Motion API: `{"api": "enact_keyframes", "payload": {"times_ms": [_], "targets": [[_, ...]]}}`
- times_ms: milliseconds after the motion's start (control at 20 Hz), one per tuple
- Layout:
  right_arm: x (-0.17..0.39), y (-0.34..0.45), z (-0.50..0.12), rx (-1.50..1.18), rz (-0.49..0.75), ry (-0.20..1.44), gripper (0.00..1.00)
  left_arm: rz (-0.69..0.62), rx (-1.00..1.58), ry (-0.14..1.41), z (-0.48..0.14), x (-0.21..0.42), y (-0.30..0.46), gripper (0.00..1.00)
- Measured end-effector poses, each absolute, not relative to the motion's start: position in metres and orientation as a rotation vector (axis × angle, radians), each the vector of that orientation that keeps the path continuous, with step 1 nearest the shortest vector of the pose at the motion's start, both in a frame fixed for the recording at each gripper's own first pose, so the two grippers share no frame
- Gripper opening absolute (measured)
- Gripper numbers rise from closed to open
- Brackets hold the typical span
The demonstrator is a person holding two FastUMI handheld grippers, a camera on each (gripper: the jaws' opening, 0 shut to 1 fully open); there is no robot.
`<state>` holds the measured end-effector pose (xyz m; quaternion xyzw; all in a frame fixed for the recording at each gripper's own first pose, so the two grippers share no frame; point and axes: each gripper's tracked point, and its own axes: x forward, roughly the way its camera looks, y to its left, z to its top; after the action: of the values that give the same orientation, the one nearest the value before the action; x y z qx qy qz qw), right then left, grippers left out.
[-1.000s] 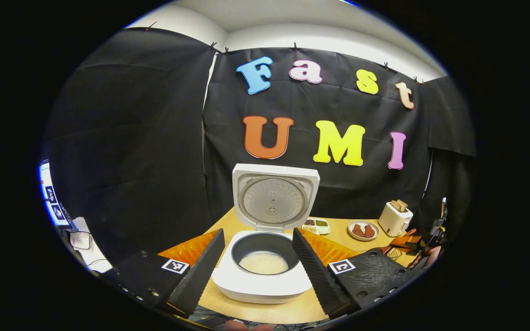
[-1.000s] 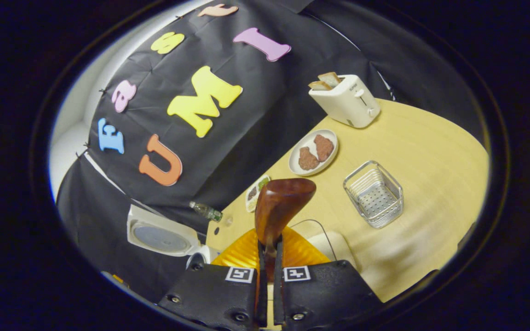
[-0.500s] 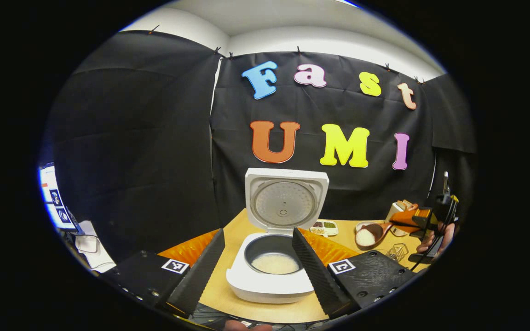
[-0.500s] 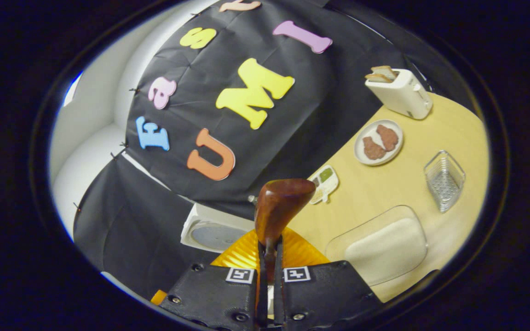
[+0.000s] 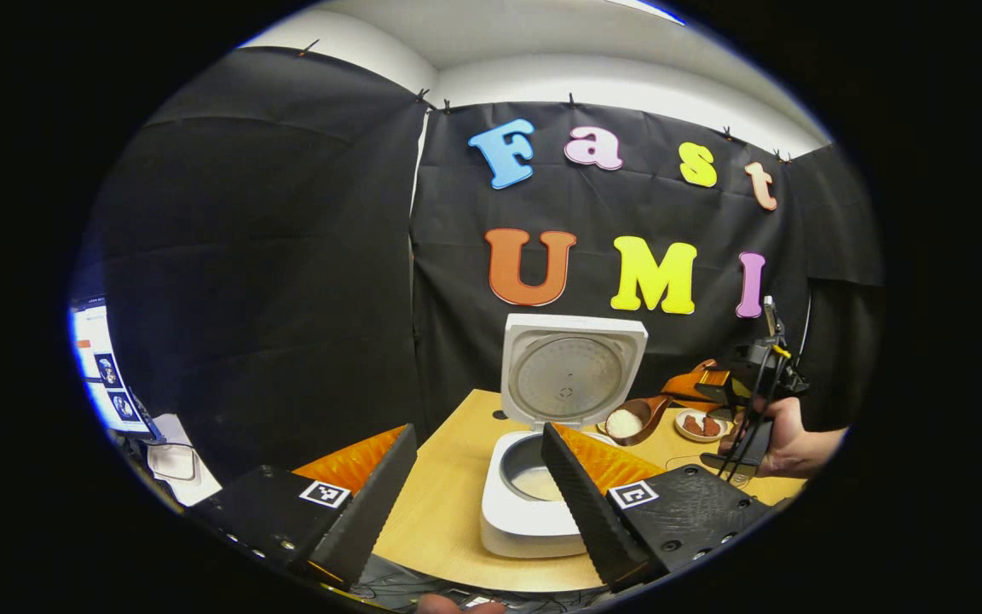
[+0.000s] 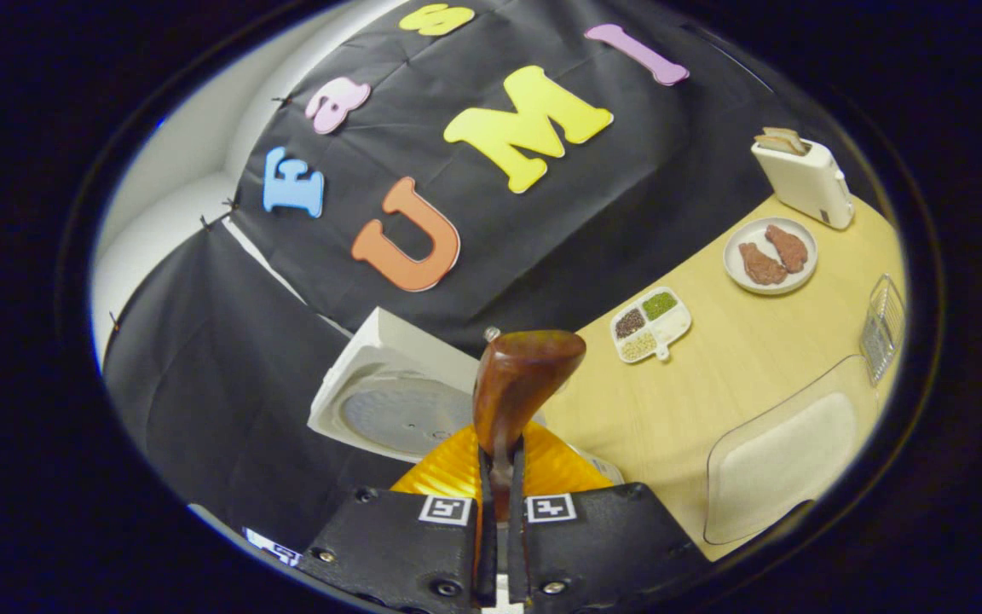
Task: Close the left gripper, press the button to open the rice cooker; take a wooden spoon from the chopstick holder with the right hand, scoop a spoonful of rice and pour it into the rice cooker, then put the wooden spoon back into the chopstick holder.
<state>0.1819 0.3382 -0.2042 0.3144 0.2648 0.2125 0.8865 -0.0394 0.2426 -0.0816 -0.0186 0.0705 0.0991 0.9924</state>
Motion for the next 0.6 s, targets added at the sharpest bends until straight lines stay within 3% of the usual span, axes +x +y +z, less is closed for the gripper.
{"api": "enact_keyframes", "payload": {"times_ms": [250,600], "targets": [[0.181,0.361,-0.215,0.372,0.434,0.494,0.10,0.230,-0.051,0.164,-0.095,-0.045,0.275,0.95],[0.172,0.395,-0.209,0.002,0.512,0.371,0.11,0.245,-0.093,0.158,-0.099,-0.045,0.287,0.95]]}}
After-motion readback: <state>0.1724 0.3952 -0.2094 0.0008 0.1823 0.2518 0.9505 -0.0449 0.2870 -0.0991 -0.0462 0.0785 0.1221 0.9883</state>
